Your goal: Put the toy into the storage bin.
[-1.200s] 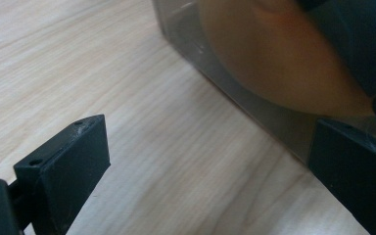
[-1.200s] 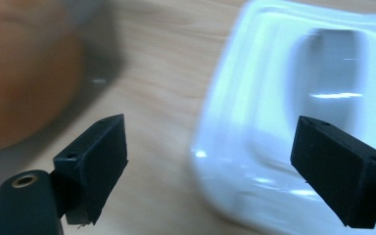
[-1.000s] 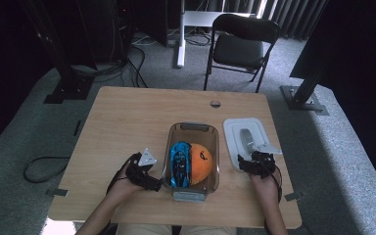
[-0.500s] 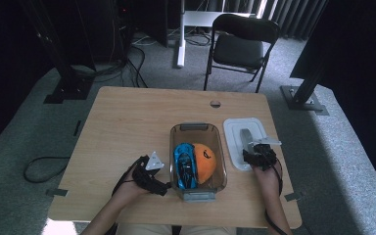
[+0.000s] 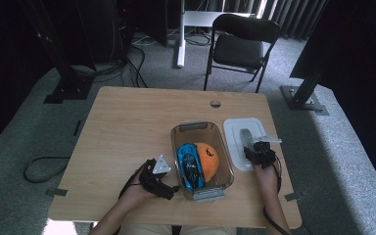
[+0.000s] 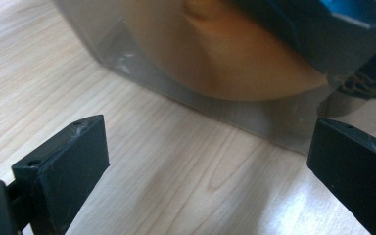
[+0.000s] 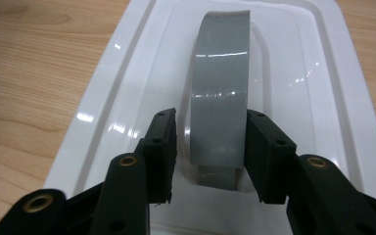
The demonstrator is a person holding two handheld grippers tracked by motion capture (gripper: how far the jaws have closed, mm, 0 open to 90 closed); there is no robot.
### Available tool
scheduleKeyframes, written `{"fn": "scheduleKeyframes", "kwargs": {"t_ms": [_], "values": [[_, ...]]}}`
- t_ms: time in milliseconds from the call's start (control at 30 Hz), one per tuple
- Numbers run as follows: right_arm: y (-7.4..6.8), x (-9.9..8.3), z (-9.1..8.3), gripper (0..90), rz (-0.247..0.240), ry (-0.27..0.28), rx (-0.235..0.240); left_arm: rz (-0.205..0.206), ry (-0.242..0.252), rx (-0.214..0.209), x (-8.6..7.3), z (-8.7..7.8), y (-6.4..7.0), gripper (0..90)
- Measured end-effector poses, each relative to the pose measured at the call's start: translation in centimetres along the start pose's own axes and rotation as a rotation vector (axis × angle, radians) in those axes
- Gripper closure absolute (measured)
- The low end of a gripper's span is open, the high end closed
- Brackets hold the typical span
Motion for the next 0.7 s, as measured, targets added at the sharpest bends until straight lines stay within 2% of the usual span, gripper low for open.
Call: {"fn": "scheduleKeyframes", "kwargs": {"t_ms": [100,200,433,700], "values": [[0.0,0.0,0.1,66.1,0.003,-0.007,-0.017,0.008,0.004,-0.014,0.2,0.2,0.5,2.4],[0.2,-0.1,0.2,66.3,0.014,-0.006,-0.002,0.014,0.007,-0.029,0.4,0.4,1.0,2.4],[0.2,0.1,0.1,66.7,0.007,-0.017,-0.002,0.025,0.02,-0.047,0.9,0.9,1.7,2.4],[0.7,-0.2,-0.7,67.0,0.034,0.01,0.003,0.021,0.018,-0.051,0.8,1.2,1.7,2.4]]}}
Point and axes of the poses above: each handheld gripper's, and its own axes: z roughly forward along the jaws, x roughly out of its top, y roughly to its right, the point moved 1 cm from there along z, roughly forward along the jaws, and after that the axes turned 11 degrees about -y, right-handed, at the moved point
